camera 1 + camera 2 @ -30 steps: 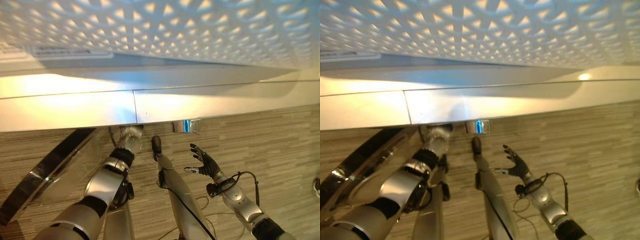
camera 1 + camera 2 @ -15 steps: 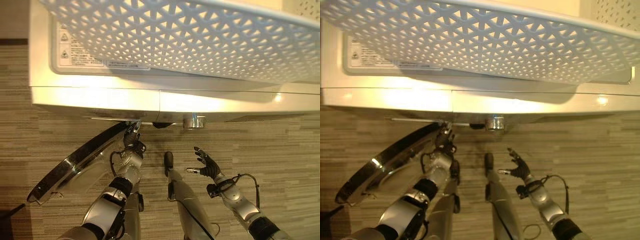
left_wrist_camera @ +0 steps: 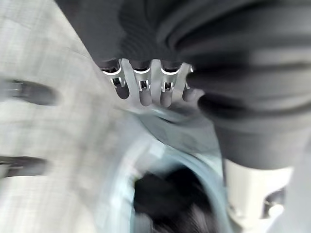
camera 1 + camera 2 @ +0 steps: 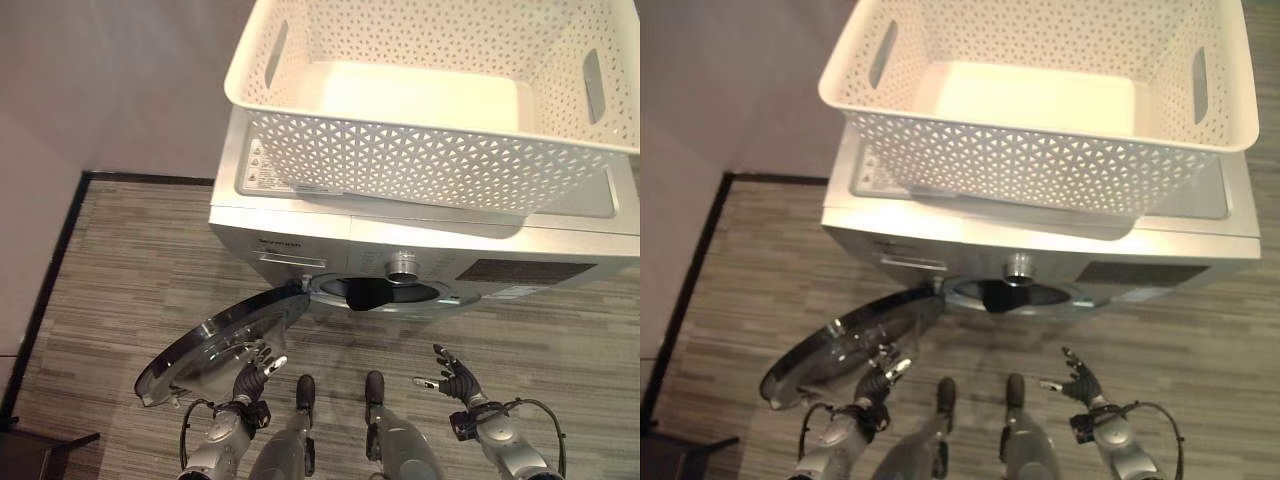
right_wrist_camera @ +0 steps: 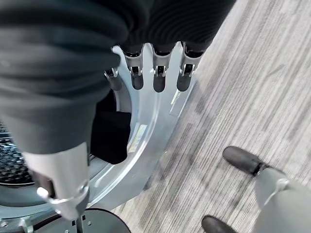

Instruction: Grab the laundry basket,head to the washer,open it,put in the laundry and shut it.

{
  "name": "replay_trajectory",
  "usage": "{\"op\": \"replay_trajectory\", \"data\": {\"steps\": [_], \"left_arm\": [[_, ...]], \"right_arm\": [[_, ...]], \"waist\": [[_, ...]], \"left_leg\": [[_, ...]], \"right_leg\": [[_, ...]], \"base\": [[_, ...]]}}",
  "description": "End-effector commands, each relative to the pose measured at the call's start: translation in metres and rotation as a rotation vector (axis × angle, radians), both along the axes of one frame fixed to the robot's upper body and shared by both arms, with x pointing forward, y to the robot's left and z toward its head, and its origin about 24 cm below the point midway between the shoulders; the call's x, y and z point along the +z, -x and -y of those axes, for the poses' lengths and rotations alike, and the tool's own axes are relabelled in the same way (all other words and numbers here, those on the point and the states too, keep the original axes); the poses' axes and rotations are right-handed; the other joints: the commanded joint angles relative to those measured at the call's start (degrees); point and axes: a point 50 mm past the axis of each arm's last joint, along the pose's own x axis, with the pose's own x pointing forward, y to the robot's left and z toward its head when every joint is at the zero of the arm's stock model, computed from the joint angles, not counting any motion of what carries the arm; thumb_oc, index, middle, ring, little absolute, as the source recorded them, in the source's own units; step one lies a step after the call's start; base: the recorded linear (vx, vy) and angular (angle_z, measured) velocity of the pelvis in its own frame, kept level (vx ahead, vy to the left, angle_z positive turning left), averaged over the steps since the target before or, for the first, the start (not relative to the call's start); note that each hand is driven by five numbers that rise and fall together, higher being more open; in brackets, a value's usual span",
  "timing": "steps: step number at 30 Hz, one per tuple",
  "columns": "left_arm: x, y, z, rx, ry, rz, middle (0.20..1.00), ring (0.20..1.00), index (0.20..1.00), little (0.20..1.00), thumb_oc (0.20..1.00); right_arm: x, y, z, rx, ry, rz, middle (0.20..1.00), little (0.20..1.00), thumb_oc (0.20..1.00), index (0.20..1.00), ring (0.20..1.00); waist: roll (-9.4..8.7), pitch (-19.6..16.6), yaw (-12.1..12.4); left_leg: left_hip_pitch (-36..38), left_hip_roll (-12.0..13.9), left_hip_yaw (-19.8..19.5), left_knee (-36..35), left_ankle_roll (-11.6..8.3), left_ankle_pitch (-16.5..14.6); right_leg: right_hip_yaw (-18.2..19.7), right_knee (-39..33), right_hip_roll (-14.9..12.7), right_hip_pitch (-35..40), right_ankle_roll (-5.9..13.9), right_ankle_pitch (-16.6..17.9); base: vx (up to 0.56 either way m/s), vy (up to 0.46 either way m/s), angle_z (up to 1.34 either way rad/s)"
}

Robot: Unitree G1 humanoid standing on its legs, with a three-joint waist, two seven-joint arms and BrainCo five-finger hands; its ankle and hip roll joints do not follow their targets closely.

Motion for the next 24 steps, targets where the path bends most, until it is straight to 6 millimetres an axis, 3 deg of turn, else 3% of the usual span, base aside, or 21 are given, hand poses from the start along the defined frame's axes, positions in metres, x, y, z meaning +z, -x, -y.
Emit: {"op": "replay_trajectory", "data": {"steps": [1,6,14,19,24], "left_arm": [[0.026,-0.02,-0.029,-0.06,-0.167,0.143,1.0,1.0,1.0,1.0,1.0],[0.045,-0.008,-0.087,0.055,-0.344,0.197,1.0,1.0,1.0,1.0,1.0],[0.079,0.0,-0.147,0.222,-0.536,0.275,1.0,1.0,1.0,1.0,1.0],[0.071,-0.006,-0.157,0.209,-0.649,0.215,1.0,1.0,1.0,1.0,1.0],[0.044,-0.007,-0.166,0.071,-0.861,0.036,1.0,1.0,1.0,1.0,1.0]], "right_arm": [[-0.003,0.018,0.01,0.017,0.007,-0.041,1.0,1.0,1.0,1.0,1.0],[-0.015,0.041,0.018,0.007,-0.001,-0.15,1.0,1.0,1.0,1.0,1.0],[-0.026,0.066,0.016,0.023,-0.032,-0.251,1.0,1.0,1.0,1.0,1.0],[-0.028,0.064,0.017,0.025,-0.036,-0.263,1.0,1.0,1.0,1.0,1.0],[-0.025,0.052,0.02,0.049,-0.022,-0.25,1.0,1.0,1.0,1.0,1.0]], "waist": [[-2.74,-2.71,0.53],[-3.12,-5.77,2.34],[-4.08,-8.01,3.43],[-4.58,-7.53,3.14],[-5.16,-6.71,1.81]], "left_leg": [[0.26,2.41,-0.46,0.06,-2.21,0.45],[2.61,2.03,-0.25,0.06,-2.02,-1.16],[3.77,1.92,0.1,0.06,-1.94,-2.26],[3.49,2.02,0.4,0.06,-1.9,-2.21],[2.87,1.94,1.1,0.06,-1.62,-2.38]], "right_leg": [[-0.11,1.82,-5.23,1.72,5.4,0.53],[-0.68,-1.01,-5.67,5.28,6.13,1.23],[-0.47,-2.89,-5.94,7.33,6.68,1.79],[0.01,-2.76,-5.79,6.89,6.64,1.84],[1.62,-2.93,-5.8,5.62,6.76,2.22]], "base": [[0.08,0.049,-0.01],[0.08,0.052,-0.02],[0.03,0.023,0.0],[-0.01,0.013,0.0],[-0.02,0.022,-0.04]]}}
